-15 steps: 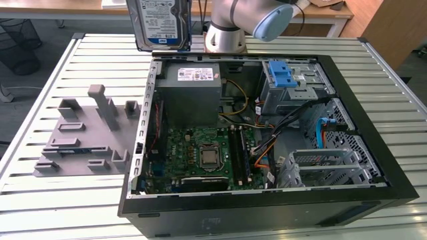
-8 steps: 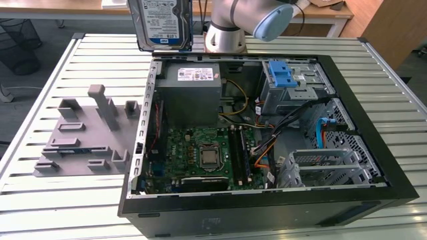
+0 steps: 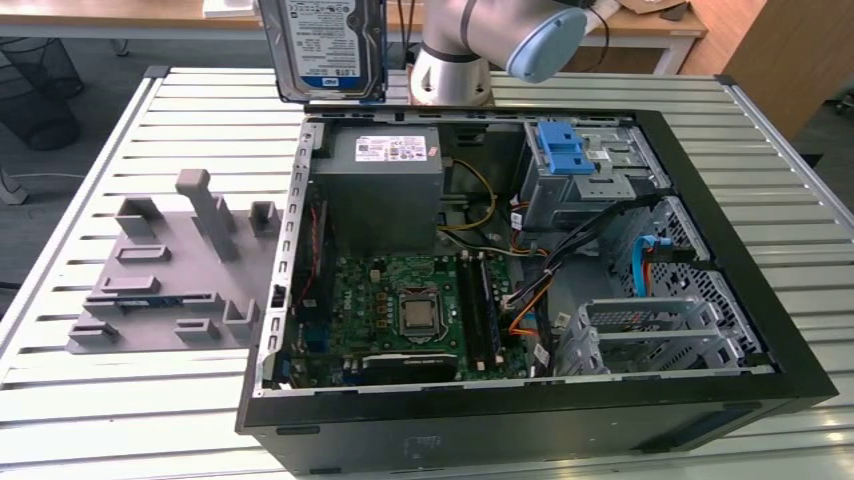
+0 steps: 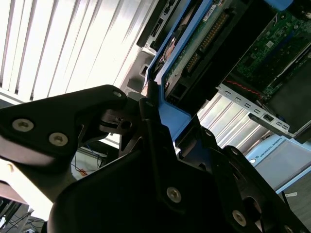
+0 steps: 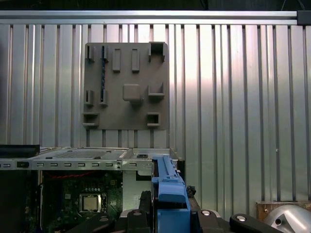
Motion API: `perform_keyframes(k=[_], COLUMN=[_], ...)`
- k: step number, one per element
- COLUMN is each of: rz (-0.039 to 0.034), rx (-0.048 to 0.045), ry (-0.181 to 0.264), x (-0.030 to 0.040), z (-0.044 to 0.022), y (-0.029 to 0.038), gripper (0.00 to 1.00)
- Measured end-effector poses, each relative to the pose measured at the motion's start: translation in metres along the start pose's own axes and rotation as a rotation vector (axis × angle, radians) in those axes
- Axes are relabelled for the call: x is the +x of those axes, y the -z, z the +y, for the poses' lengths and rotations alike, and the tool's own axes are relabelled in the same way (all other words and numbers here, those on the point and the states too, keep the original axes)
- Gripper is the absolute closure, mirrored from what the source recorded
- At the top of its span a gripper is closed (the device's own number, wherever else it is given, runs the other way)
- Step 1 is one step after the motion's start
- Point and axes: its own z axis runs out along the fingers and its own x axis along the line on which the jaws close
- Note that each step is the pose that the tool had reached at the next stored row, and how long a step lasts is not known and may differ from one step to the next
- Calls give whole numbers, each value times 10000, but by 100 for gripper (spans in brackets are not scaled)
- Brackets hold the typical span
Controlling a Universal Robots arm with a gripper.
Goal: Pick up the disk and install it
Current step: 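Pick up the disk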
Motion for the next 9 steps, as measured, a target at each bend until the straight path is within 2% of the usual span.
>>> perform_keyframes(k=[9], rz=[1], rx=[0], ry=[0], x=[-1], z=[-40], y=[1], gripper=[63])
